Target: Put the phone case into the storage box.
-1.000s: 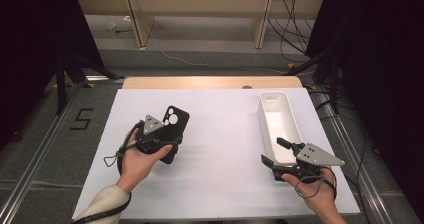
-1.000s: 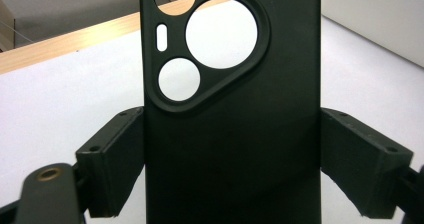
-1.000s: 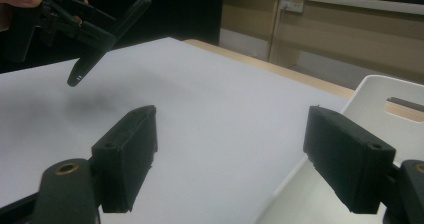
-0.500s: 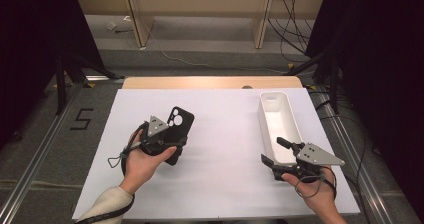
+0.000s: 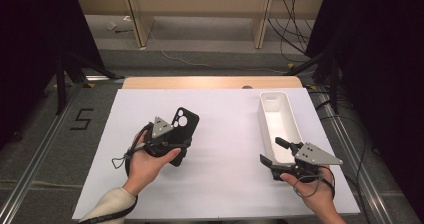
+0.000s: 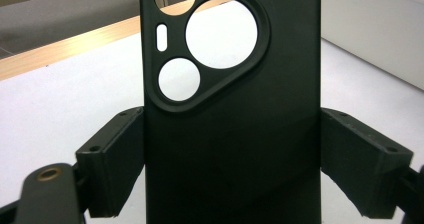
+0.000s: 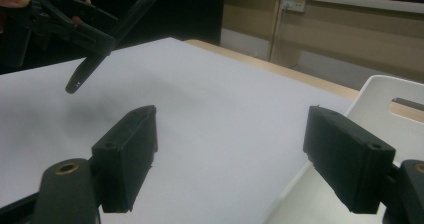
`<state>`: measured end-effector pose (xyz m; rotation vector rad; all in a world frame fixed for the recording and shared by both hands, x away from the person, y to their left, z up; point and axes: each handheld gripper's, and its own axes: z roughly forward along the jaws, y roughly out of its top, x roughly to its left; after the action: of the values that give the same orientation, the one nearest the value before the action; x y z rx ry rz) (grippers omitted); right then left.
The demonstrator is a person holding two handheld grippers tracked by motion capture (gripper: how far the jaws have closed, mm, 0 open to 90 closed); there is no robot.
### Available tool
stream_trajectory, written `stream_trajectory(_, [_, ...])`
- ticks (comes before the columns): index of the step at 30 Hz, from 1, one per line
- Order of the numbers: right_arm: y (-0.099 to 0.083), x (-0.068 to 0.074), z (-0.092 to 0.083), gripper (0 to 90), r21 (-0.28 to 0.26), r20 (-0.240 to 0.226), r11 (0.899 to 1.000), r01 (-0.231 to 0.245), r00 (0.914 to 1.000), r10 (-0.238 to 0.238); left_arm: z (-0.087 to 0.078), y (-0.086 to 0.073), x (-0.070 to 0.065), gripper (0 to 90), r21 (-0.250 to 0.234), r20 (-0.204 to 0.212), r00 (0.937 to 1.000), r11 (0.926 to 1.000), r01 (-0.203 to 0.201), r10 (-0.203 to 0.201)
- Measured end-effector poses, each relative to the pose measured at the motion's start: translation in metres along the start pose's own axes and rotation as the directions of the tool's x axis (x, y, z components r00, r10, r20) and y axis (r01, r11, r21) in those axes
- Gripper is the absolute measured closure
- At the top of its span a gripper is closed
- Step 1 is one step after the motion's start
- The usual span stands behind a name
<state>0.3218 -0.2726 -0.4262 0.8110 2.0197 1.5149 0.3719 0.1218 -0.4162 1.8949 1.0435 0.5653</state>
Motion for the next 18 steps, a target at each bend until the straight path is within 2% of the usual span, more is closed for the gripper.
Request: stream_trajectory(18, [0.0006,0.0001,0.0008,22.8,-0.005,-0.003,1.0,-0.001,1.0,0.001,0.003,0.0027,-0.01,15.5,-0.011,0.021,0.9995,0.9997,-0.022,0.023])
